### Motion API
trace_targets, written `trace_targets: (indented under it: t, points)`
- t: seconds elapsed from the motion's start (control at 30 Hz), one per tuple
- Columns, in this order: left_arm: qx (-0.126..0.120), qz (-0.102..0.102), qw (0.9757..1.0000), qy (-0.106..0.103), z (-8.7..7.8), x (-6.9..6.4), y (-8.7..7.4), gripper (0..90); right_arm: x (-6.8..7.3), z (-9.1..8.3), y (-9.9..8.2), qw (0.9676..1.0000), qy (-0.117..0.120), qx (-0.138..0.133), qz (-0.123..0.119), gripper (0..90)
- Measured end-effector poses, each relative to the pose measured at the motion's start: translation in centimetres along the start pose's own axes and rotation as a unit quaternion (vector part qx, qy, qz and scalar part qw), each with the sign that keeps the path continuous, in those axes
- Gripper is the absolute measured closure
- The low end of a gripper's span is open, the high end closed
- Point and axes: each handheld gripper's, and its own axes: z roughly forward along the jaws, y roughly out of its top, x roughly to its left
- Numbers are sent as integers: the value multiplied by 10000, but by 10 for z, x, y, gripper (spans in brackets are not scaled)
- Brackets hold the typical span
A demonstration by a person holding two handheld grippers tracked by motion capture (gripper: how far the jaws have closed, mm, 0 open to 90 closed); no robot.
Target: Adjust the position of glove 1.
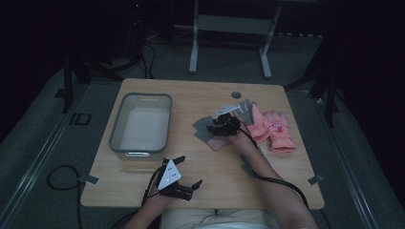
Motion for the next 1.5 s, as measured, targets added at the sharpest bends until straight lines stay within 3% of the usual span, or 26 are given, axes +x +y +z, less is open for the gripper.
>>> trace_targets:
  t: [0.3,0.33,0.5,0.53,0.6,0.63,0.73,0.9,0.93,1.03,1.2,1.23,1.37,1.47,1.5]
  points:
    - [-1,-14,10000,-3,0,0,0,0,-7,18,-10,9994,111,331,15,556]
    - [2,-9,10000,3,0,0,0,0,-8,18,-11,9993,159,315,146,571]
    - [-5,-46,10000,-6,0,0,0,0,-5,19,-10,9995,56,325,1,639]
    - [-8,-52,10000,-7,0,1,0,0,-5,19,-11,9995,87,295,57,713]
    - [-8,-55,10000,-4,0,1,0,0,-5,19,-11,9995,120,271,90,759]
    - [-8,-55,10000,-5,0,1,0,0,-4,19,-12,9993,164,240,215,824]
    - [7,-72,10000,-15,0,1,0,0,0,18,-8,9983,188,255,482,848]
    - [-4,-74,10000,-16,0,1,0,0,8,6,-1,9980,99,91,618,851]
    - [-5,-73,10000,-16,0,1,0,0,14,-9,5,9971,-34,-88,751,852]
    - [-3,-79,10000,-20,0,2,0,0,22,-33,12,9934,-178,-284,1100,854]
    - [-9,-55,10000,-3,1,1,0,0,48,-67,15,9879,-731,-480,1280,854]
    - [-3,-50,10000,5,1,1,0,0,53,-74,14,9857,-820,-570,1361,854]
    - [15,-13,10000,38,1,0,0,0,72,-90,7,9786,-1036,-752,1614,855]
    - [10,-9,10000,50,2,0,1,0,87,-95,-4,9735,-1217,-802,1763,855]
    - [3,-12,10000,52,2,0,0,0,91,-95,-9,9706,-1194,-841,1912,855]
